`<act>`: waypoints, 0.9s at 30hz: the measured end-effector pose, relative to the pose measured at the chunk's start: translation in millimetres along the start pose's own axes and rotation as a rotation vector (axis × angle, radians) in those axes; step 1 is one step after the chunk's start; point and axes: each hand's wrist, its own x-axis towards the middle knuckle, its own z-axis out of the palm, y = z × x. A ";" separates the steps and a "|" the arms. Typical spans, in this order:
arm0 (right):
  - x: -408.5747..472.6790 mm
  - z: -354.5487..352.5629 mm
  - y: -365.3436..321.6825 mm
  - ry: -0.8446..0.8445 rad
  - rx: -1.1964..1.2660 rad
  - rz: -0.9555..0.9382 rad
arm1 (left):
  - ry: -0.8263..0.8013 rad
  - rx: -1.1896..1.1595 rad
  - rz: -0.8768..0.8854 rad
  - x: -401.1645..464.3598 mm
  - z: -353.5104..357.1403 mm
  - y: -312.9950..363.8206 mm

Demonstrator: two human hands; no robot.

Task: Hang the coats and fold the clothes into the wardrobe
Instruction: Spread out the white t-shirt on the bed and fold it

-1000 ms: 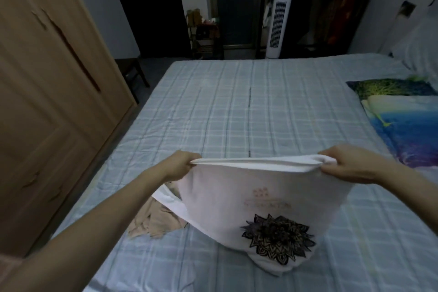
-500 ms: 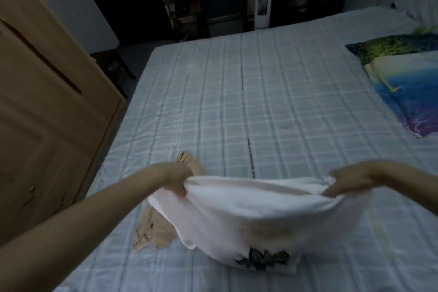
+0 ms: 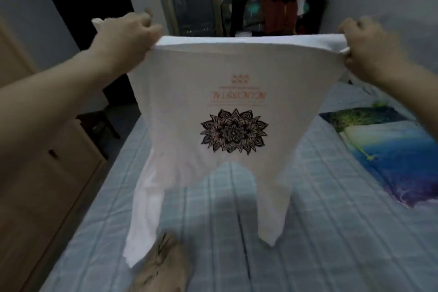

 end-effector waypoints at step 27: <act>-661.3 92.4 -46.9 -1.205 0.004 -0.275 | -1.288 -0.725 0.176 -536.5 1.7 495.2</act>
